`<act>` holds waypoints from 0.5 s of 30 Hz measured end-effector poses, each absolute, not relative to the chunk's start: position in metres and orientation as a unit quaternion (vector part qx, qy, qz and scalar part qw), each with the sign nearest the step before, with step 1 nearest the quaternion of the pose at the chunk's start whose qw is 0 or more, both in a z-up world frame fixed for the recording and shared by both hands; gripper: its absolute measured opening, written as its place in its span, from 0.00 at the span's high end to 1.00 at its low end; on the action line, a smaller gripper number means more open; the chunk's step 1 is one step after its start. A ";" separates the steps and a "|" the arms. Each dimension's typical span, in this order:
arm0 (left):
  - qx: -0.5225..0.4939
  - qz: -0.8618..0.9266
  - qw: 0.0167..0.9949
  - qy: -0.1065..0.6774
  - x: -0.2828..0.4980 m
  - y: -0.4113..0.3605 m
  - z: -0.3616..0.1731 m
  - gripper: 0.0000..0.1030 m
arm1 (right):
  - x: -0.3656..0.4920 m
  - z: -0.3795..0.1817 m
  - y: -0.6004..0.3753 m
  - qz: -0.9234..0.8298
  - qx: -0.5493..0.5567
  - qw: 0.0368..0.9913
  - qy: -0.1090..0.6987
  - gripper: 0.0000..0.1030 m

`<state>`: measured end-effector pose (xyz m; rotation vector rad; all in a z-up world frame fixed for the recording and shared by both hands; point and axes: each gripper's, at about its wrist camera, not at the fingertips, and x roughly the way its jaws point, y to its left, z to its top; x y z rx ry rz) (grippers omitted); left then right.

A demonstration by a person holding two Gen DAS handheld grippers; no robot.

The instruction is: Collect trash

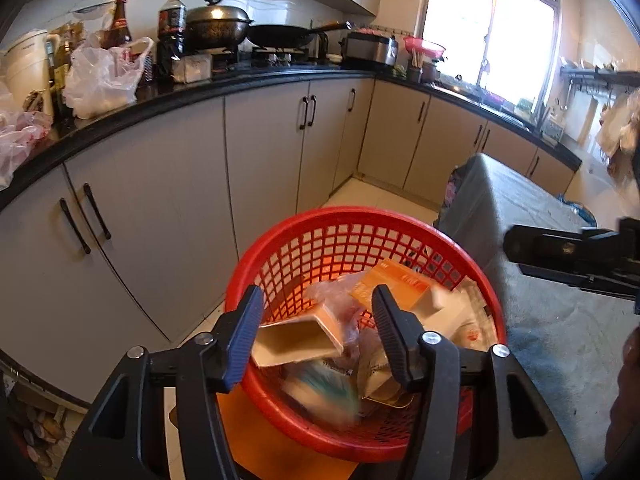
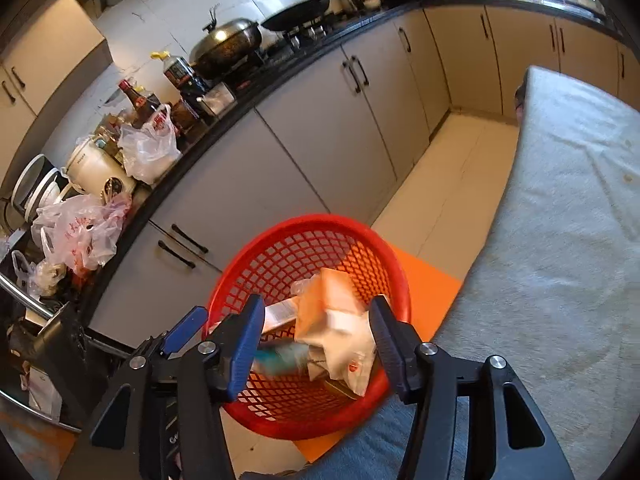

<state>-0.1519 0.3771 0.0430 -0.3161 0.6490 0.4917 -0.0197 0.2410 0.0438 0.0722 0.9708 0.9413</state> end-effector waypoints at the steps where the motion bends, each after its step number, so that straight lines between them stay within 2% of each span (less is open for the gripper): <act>1: -0.154 0.242 0.907 0.309 -0.156 0.376 0.045 0.33 | -0.027 0.050 0.235 0.432 0.023 0.789 0.436 0.40; 2: -0.150 0.250 0.909 0.297 -0.162 0.372 0.049 0.29 | -0.034 0.055 0.230 0.423 0.008 0.802 0.422 0.35; 4: -0.132 0.263 0.913 0.282 -0.174 0.362 0.055 0.14 | -0.054 0.065 0.217 0.397 -0.036 0.835 0.380 0.28; 11: -0.086 0.292 0.913 0.270 -0.207 0.326 0.068 0.10 | -0.120 0.071 0.166 0.312 -0.136 0.896 0.284 0.09; 15: -0.045 0.293 0.919 0.262 -0.224 0.293 0.069 0.05 | -0.148 0.063 0.136 0.279 -0.162 0.910 0.261 0.08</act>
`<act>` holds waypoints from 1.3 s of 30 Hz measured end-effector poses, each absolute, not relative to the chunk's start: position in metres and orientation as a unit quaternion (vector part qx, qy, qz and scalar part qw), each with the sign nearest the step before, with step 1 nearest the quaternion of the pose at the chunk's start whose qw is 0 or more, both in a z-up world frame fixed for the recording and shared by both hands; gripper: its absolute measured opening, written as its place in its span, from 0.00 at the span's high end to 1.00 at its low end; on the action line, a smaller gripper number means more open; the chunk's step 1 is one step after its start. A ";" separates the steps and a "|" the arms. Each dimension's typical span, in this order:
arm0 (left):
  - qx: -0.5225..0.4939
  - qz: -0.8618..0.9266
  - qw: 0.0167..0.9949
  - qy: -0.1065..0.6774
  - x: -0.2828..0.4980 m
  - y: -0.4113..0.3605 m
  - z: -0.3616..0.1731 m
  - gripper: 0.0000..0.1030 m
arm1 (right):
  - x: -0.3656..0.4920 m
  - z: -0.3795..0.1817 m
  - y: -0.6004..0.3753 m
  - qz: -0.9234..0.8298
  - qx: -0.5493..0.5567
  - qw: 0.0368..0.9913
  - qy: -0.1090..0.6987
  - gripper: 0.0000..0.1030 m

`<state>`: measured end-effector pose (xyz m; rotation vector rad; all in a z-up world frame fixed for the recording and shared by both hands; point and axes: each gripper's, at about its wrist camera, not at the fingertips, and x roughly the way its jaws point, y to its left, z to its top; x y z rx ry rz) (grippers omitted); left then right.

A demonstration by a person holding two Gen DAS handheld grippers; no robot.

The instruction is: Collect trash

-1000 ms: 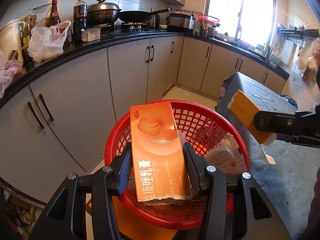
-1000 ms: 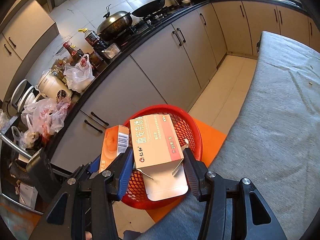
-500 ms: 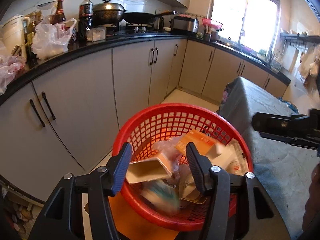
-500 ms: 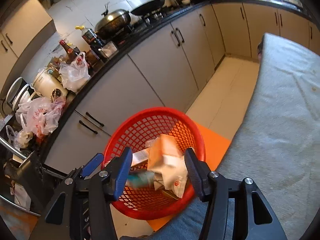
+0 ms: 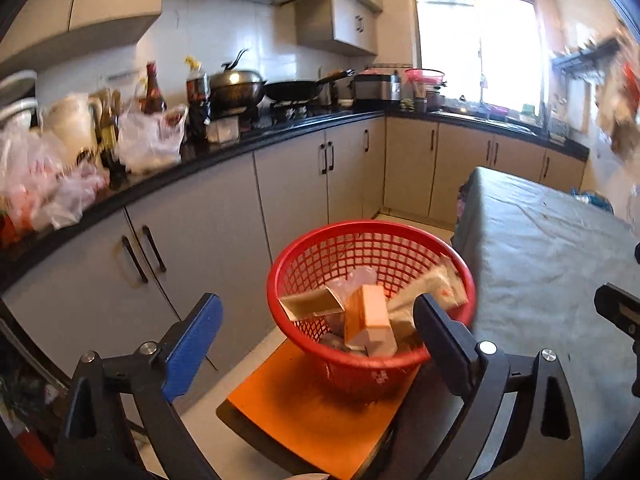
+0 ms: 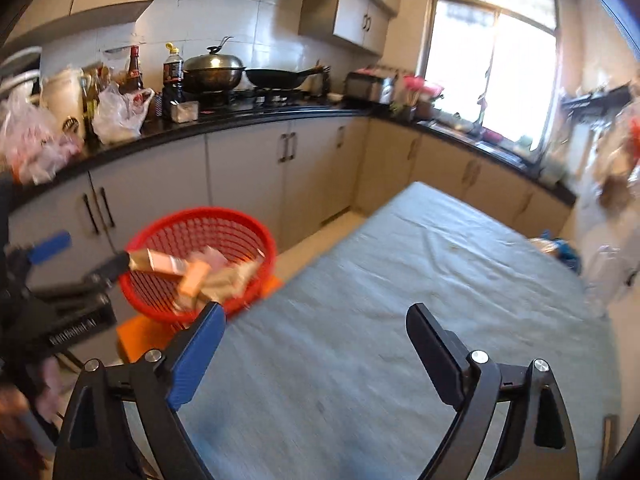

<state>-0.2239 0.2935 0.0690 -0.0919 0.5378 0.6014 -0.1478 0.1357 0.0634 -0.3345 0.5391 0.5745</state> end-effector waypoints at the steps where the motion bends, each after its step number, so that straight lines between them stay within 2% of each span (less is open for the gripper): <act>1: -0.044 0.290 0.919 0.264 -0.226 0.290 0.068 0.04 | -0.154 0.060 0.127 0.272 -0.164 0.911 0.262 0.08; 10: -0.031 0.285 0.916 0.282 -0.242 0.252 0.064 0.04 | -0.178 0.057 0.077 0.260 -0.140 0.919 0.262 0.08; 18: -0.010 0.301 0.912 0.277 -0.247 0.239 0.071 0.04 | -0.187 0.061 0.074 0.263 -0.135 0.920 0.259 0.08; 39: -0.020 0.301 0.910 0.284 -0.249 0.251 0.064 0.03 | -0.189 0.060 0.083 0.262 -0.144 0.916 0.267 0.08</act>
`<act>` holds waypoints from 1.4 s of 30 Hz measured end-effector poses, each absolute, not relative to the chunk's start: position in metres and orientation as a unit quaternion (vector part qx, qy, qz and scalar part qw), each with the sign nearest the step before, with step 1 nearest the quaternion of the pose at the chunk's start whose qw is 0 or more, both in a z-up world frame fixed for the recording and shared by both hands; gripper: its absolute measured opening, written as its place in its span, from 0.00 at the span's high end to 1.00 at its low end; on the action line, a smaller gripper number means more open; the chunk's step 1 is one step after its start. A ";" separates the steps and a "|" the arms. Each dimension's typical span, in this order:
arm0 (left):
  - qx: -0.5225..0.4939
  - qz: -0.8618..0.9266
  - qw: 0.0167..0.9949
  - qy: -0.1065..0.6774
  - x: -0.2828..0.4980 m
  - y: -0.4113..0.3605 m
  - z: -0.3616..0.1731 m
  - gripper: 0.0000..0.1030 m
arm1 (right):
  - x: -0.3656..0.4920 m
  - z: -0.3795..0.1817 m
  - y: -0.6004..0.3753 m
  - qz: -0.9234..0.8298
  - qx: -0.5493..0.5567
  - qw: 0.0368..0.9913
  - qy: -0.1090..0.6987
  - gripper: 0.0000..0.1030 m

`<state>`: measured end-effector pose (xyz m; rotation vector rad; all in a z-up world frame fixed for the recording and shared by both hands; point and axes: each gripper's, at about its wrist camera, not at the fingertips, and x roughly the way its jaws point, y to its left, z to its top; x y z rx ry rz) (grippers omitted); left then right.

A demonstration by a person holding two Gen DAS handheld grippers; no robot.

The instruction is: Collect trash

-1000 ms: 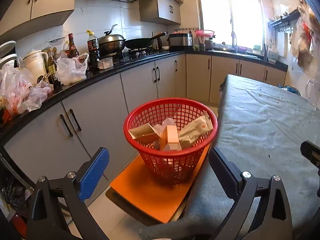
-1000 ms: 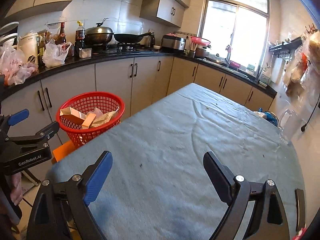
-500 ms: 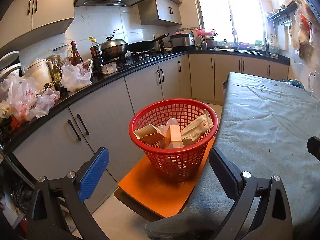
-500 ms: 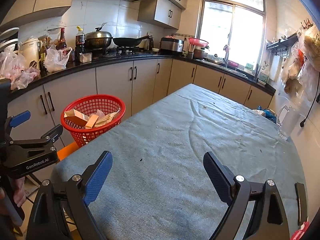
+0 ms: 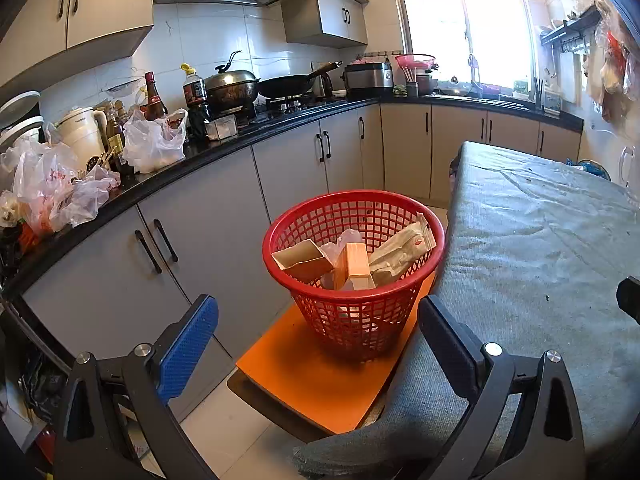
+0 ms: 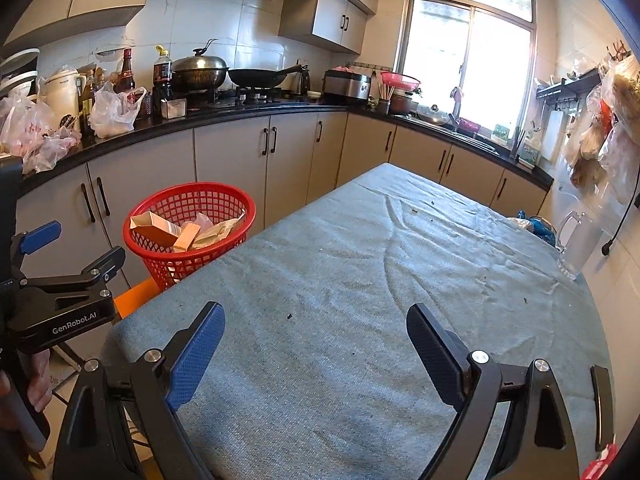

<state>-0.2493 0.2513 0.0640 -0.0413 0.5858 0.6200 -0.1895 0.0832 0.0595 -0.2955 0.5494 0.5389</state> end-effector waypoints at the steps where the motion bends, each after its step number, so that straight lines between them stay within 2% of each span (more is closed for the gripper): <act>1: -0.020 0.300 0.910 0.284 -0.249 0.251 0.064 0.03 | -0.190 0.059 0.083 0.262 -0.144 0.916 0.267 0.08; 42: -0.028 0.307 0.911 0.273 -0.269 0.249 0.065 0.04 | -0.210 0.062 0.087 0.271 -0.156 0.914 0.258 0.08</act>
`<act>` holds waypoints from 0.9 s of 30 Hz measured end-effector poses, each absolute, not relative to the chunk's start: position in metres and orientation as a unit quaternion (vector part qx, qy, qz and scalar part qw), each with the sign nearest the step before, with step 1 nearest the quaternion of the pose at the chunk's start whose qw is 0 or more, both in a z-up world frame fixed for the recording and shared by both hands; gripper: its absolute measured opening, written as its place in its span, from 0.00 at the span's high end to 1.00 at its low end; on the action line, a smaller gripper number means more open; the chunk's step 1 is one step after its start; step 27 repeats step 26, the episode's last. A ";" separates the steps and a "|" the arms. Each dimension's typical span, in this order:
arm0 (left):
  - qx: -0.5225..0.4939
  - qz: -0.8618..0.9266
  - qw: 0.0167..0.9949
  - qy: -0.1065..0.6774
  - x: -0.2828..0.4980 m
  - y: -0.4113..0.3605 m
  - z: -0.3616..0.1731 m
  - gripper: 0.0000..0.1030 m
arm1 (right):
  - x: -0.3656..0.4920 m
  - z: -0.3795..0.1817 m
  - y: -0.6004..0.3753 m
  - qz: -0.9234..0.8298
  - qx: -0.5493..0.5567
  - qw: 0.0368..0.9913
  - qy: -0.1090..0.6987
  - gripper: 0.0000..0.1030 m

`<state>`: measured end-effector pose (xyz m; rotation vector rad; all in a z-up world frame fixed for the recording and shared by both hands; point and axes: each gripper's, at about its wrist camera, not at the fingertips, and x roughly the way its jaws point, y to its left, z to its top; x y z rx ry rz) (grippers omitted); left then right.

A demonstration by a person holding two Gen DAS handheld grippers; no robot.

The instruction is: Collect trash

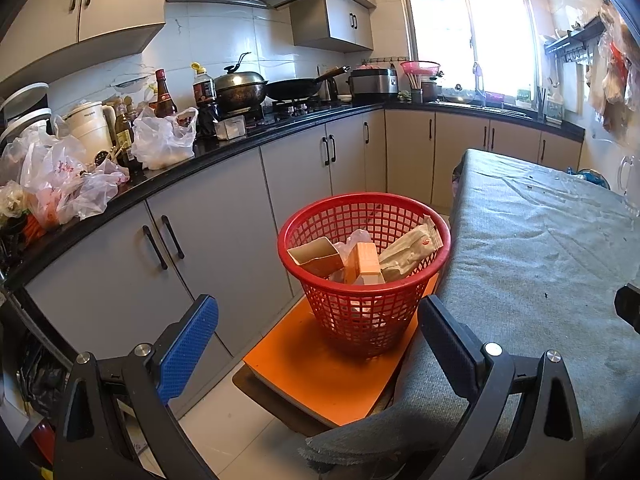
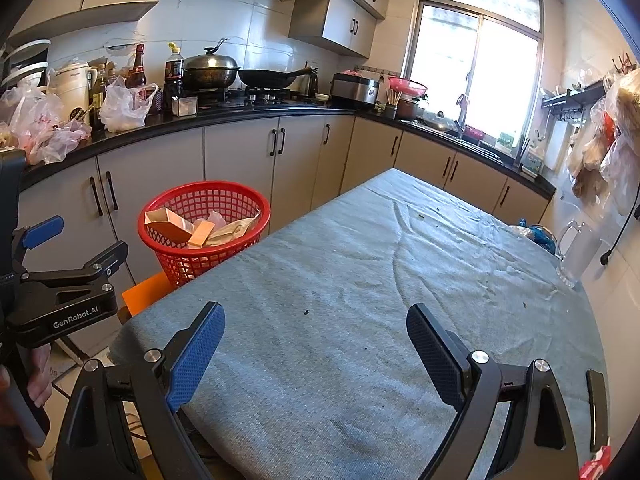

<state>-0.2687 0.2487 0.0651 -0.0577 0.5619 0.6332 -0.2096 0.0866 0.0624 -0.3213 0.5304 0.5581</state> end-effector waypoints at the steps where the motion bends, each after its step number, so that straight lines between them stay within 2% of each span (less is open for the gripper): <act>1: -0.028 0.307 0.911 0.272 -0.270 0.249 0.066 0.03 | -0.210 0.063 0.086 0.272 -0.156 0.914 0.258 0.08; 18: -0.009 0.310 0.914 0.264 -0.274 0.232 0.078 0.03 | -0.213 0.067 0.073 0.274 -0.144 0.917 0.252 0.08; 27: 0.033 0.277 0.920 0.274 -0.243 0.193 0.080 0.03 | -0.194 0.060 0.038 0.241 -0.113 0.926 0.269 0.06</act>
